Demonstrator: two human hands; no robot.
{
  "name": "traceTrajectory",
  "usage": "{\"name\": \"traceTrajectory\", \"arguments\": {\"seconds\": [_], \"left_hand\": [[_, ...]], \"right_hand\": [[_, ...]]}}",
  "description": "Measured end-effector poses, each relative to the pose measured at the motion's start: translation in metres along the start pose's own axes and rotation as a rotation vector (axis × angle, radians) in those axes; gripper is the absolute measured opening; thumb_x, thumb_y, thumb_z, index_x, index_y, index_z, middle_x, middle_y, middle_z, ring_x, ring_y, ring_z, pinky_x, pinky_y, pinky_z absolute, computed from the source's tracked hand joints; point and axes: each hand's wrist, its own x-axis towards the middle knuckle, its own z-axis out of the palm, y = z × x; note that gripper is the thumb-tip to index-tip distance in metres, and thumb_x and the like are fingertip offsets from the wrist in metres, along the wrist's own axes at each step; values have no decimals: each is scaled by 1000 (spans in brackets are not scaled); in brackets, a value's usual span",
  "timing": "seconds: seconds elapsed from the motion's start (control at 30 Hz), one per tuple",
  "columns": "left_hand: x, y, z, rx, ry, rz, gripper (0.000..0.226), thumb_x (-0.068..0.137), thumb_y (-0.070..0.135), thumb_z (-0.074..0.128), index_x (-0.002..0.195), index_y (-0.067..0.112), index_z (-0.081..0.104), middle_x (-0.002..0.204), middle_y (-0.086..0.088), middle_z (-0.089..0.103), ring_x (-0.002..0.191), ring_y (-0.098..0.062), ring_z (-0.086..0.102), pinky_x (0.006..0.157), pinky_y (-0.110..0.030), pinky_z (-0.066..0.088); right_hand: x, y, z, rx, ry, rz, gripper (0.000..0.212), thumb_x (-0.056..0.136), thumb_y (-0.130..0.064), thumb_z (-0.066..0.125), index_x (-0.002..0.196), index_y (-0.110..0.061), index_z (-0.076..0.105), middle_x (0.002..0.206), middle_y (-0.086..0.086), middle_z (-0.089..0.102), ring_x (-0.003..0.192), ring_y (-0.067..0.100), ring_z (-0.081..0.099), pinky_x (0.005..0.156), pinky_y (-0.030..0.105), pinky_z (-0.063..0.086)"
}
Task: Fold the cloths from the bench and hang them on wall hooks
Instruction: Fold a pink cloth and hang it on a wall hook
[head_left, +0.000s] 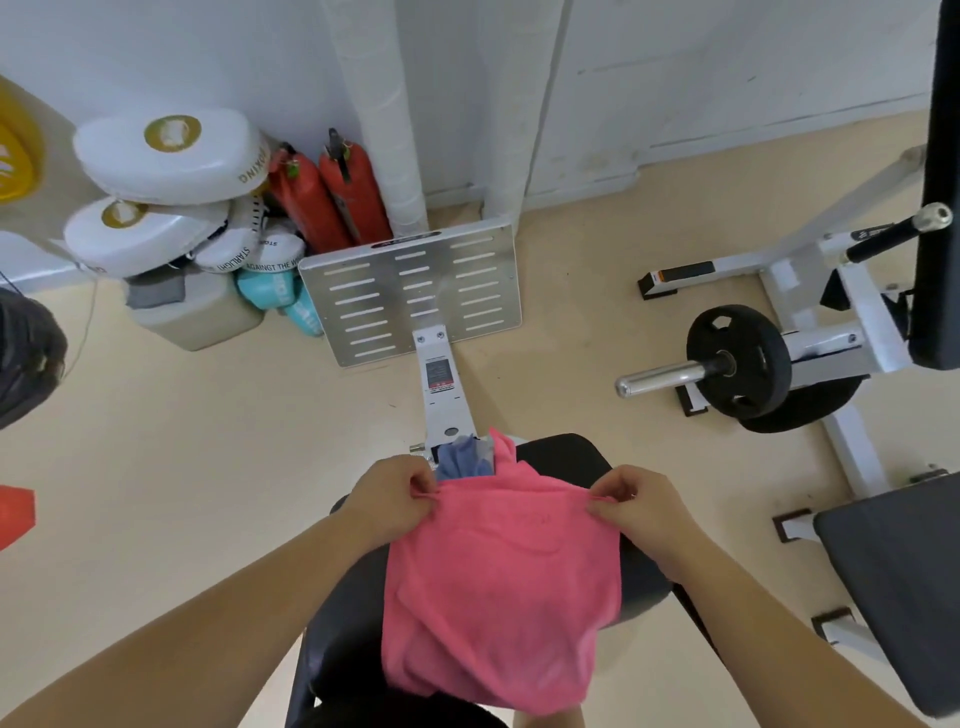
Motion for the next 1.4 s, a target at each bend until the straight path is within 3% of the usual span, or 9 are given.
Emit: {"name": "traceTrajectory", "arguments": {"seconds": [0.23, 0.5, 0.67, 0.8, 0.97, 1.07, 1.13, 1.23, 1.4], "left_hand": [[-45, 11, -33, -197, 47, 16, 17, 76, 4, 84, 72, 18, 73, 73, 12, 73, 67, 7, 63, 64, -8, 48], [-130, 59, -58, -312, 79, 101, 16, 75, 13, 89, 74, 20, 76, 80, 1, 75, 70, -3, 65, 65, -13, 49], [-185, 106, -72, -287, 136, 216, 15, 76, 11, 89, 74, 16, 75, 75, -7, 74, 66, -8, 64, 62, -19, 51], [-203, 151, -100, -141, 257, 334, 17, 74, 15, 91, 74, 16, 74, 78, 1, 76, 68, -6, 67, 67, -22, 54], [-223, 181, -137, -17, 430, 439, 22, 73, 13, 91, 71, 18, 70, 75, 1, 74, 67, -7, 64, 64, -25, 50], [-235, 173, -140, 93, 481, 481, 28, 71, 25, 92, 74, 24, 65, 78, 12, 69, 70, 0, 60, 62, -22, 45], [-236, 156, -127, 165, 455, 486, 29, 73, 30, 90, 85, 31, 63, 82, 15, 68, 76, -1, 62, 66, -22, 48], [-227, 118, -95, 287, 381, 440, 28, 76, 29, 86, 96, 34, 67, 81, 15, 67, 75, -3, 62, 69, -22, 50], [-218, 40, -23, 415, 192, 358, 16, 77, 40, 77, 85, 27, 76, 80, 18, 63, 81, -12, 65, 71, -22, 45]], "right_hand": [[-55, 8, -31, 74, -204, 71, 12, 74, 2, 83, 80, -5, 76, 81, 16, 73, 75, 22, 70, 74, 39, 61], [-150, 2, -61, 240, 84, -157, 11, 80, -9, 84, 83, -20, 83, 88, 6, 79, 89, 38, 72, 83, 57, 59], [-218, 8, -98, 241, 192, -267, 16, 82, -8, 81, 79, -23, 83, 83, 4, 80, 83, 30, 73, 72, 44, 62], [-246, -10, -127, 24, 278, -446, 14, 87, -16, 78, 84, -30, 78, 82, -13, 78, 79, 2, 71, 76, 21, 54], [-263, -39, -151, -78, 346, -657, 34, 88, -22, 78, 115, -41, 69, 81, -6, 75, 82, 2, 70, 74, 8, 49], [-262, -40, -150, -338, 273, -675, 45, 96, -22, 68, 138, -35, 59, 104, -15, 72, 94, -2, 64, 86, 12, 48], [-254, -34, -137, -535, 185, -655, 32, 99, -25, 63, 130, -35, 65, 113, -20, 68, 98, -3, 61, 95, 21, 51], [-231, -12, -101, -753, 121, -604, 14, 99, -30, 60, 106, -31, 71, 102, -12, 71, 94, 7, 63, 88, 27, 53], [-194, 42, -40, -941, 9, -483, 23, 103, -29, 49, 116, -24, 67, 116, 0, 65, 108, 21, 61, 90, 31, 48]]}}
